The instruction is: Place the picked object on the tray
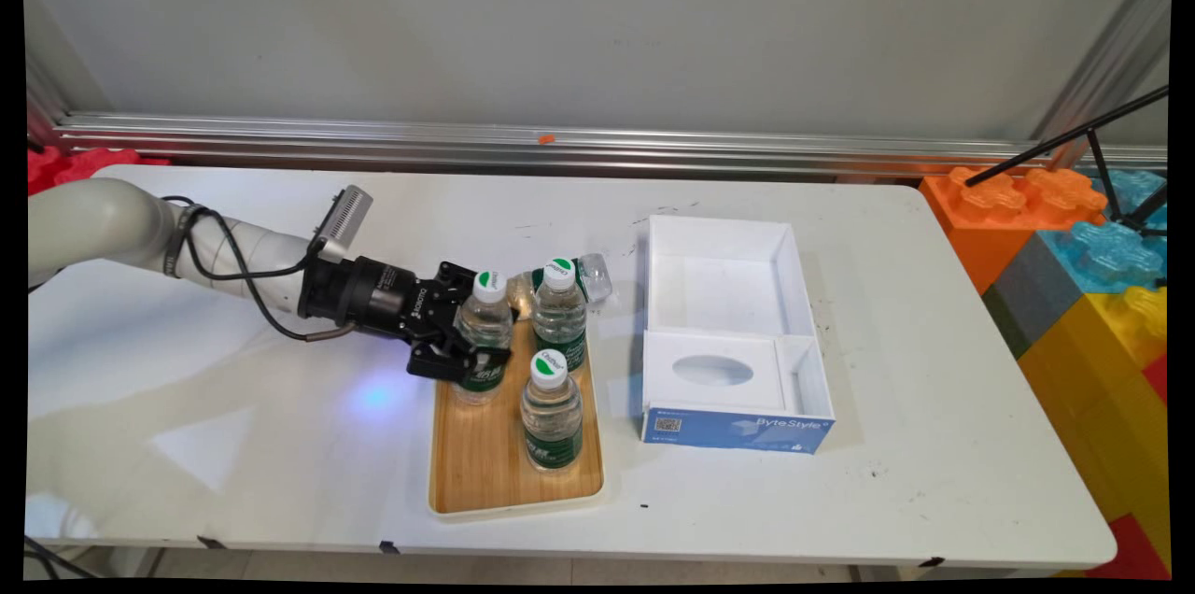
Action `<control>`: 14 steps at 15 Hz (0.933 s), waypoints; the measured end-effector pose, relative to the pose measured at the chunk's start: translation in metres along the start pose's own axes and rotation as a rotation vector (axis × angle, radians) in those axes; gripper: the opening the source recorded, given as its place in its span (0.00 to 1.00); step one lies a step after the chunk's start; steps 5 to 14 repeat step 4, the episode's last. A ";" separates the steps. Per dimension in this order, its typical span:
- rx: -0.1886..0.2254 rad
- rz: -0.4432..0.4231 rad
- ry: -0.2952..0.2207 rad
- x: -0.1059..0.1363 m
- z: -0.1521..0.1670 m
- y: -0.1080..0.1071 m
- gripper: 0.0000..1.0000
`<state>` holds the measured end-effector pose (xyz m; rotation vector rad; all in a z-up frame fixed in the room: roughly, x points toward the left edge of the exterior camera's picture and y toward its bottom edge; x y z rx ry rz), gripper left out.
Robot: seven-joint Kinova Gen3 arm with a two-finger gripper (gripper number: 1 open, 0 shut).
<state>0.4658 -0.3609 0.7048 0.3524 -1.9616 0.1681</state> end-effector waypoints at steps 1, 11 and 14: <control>0.002 0.001 0.002 0.000 0.000 -0.001 1.00; 0.005 0.003 0.006 -0.002 0.001 -0.002 1.00; 0.005 0.003 0.006 -0.002 0.001 -0.002 1.00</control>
